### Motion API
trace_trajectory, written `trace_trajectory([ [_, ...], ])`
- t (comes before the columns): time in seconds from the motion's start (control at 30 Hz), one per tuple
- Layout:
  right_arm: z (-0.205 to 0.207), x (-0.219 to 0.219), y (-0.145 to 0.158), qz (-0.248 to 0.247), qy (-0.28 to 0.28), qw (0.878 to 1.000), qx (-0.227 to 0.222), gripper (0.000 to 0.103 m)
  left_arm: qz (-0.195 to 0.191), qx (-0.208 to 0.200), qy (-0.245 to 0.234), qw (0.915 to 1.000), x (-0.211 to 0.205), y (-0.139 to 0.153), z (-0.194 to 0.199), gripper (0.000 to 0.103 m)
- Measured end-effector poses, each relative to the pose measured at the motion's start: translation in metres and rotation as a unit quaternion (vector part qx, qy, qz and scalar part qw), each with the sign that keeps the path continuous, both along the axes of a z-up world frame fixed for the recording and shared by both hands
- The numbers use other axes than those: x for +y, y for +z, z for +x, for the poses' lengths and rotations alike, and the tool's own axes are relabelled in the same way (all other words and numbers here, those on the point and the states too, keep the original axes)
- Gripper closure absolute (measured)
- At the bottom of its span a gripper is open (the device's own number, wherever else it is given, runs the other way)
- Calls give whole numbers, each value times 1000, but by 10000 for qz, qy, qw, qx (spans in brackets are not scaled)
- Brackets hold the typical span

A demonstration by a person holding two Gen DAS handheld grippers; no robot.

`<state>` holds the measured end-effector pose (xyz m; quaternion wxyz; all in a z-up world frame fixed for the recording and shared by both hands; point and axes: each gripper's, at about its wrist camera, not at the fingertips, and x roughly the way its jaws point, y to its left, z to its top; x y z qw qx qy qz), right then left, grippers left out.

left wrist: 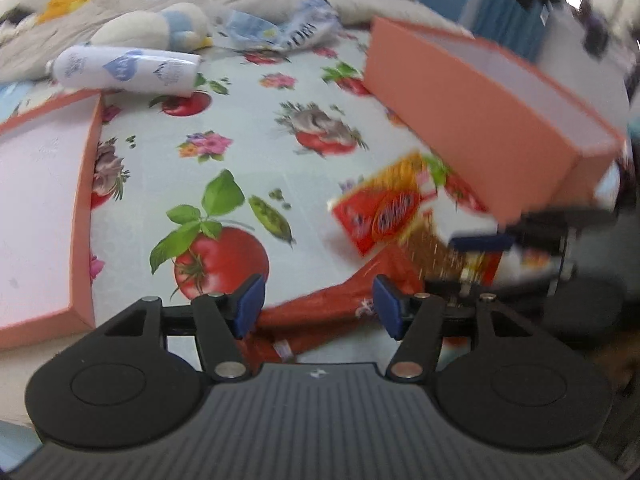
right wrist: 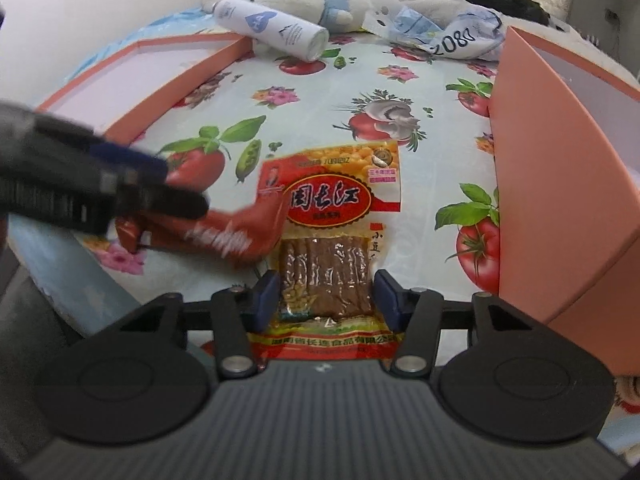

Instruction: Organize snacks

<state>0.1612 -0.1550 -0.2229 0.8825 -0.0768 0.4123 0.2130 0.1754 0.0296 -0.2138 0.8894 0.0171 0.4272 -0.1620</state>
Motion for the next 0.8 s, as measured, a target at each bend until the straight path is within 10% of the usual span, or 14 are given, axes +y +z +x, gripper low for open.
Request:
trace_trajectory([
  [0.4,-6,-14,4,31,-241,9997,77,49,1437,-143,-1018,9843,-13,-15,-4,38],
  [0.8,-7,-22,7,88,-459,9988,167,50,1580,-213,-727,9845,-32,-17,2,60],
])
